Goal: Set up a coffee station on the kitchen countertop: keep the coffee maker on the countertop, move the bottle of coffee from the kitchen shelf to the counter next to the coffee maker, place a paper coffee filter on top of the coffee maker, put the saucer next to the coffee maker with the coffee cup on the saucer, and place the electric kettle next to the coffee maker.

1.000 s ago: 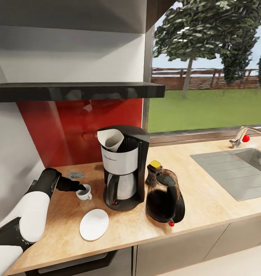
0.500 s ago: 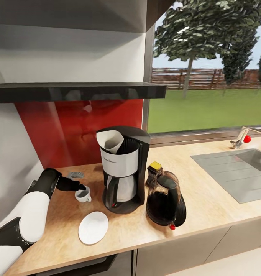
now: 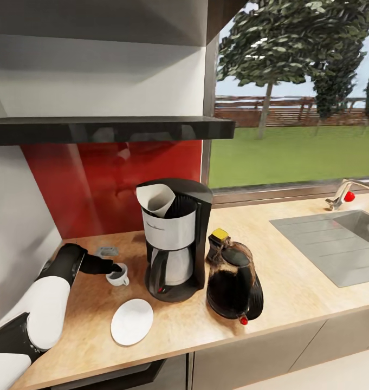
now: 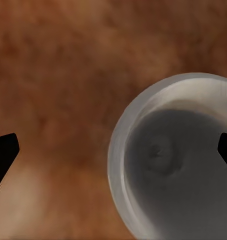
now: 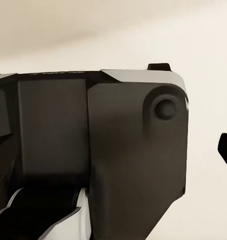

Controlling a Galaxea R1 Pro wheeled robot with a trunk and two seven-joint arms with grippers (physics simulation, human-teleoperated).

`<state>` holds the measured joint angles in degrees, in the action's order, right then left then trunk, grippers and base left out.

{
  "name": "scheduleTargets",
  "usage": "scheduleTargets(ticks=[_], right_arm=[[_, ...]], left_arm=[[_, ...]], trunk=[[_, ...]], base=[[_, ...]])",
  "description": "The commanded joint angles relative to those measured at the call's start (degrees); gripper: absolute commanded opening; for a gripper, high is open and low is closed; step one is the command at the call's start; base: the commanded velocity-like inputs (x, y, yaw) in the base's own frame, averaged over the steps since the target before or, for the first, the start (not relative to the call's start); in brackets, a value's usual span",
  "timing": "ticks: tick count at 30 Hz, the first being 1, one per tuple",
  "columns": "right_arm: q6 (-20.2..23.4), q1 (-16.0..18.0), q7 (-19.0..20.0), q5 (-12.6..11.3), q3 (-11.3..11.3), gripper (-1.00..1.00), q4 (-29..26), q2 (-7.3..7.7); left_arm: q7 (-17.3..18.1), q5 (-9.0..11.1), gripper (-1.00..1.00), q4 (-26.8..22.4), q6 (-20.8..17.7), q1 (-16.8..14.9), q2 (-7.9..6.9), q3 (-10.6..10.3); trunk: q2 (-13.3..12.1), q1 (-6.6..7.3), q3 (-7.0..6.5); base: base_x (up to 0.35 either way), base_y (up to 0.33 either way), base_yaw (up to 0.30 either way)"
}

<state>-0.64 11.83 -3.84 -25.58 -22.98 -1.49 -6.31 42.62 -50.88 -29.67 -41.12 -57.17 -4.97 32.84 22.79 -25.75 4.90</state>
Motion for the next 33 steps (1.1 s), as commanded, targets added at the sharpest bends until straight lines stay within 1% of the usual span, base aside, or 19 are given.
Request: scheduleTargets(ticks=[1,4,7,14,21,22,26,27,33], right_arm=[[-0.1,0.0,-0.2,-0.5,-0.5,1.00,0.0,-0.01],[-0.1,0.0,-0.2,-0.5,-0.5,1.00,0.0,-0.01],[-0.1,0.0,-0.2,-0.5,-0.5,1.00,0.0,-0.01],[-0.1,0.0,-0.2,-0.5,-0.5,1.00,0.0,-0.01],[-0.1,0.0,-0.2,-0.5,-0.5,1.00,0.0,-0.01],[-0.1,0.0,-0.2,-0.5,-0.5,1.00,0.0,-0.01],[-0.1,0.0,-0.2,-0.5,-0.5,1.00,0.0,-0.01],[-0.1,0.0,-0.2,-0.5,-0.5,1.00,0.0,-0.01],[-0.1,0.0,-0.2,-0.5,-0.5,1.00,0.0,-0.01]], left_arm=[[0.1,-0.2,1.00,0.0,0.1,0.0,0.05,0.4],[-1.1,1.4,1.00,0.2,0.8,0.1,0.05,0.4],[-1.6,2.2,1.00,0.4,1.2,0.1,0.05,0.3],[-1.8,2.5,1.00,0.5,1.3,0.2,0.05,0.3],[-1.8,2.5,1.00,0.5,1.4,1.5,0.12,0.3],[-1.8,2.5,1.00,0.6,1.4,2.2,0.08,0.2],[-1.8,2.5,1.00,0.6,1.4,2.5,0.11,0.2],[-1.8,2.5,-1.00,0.6,1.4,2.5,0.12,0.2],[-1.8,2.5,-1.00,0.6,1.4,2.6,0.11,0.2]], trunk=[[0.1,-0.04,0.13],[0.1,-0.04,0.13],[0.1,-0.04,0.13],[0.1,-0.04,0.13],[0.1,-0.04,0.13],[0.1,-0.04,0.13],[0.1,-0.04,0.13],[0.1,-0.04,0.13],[0.1,-0.04,0.13]], base=[[0.000,0.000,0.000],[0.000,0.000,0.000],[0.000,0.000,0.000],[0.000,0.000,0.000],[0.000,0.000,0.000],[0.000,0.000,0.000],[0.000,0.000,0.000],[0.000,0.000,0.000],[0.000,0.000,0.000]])
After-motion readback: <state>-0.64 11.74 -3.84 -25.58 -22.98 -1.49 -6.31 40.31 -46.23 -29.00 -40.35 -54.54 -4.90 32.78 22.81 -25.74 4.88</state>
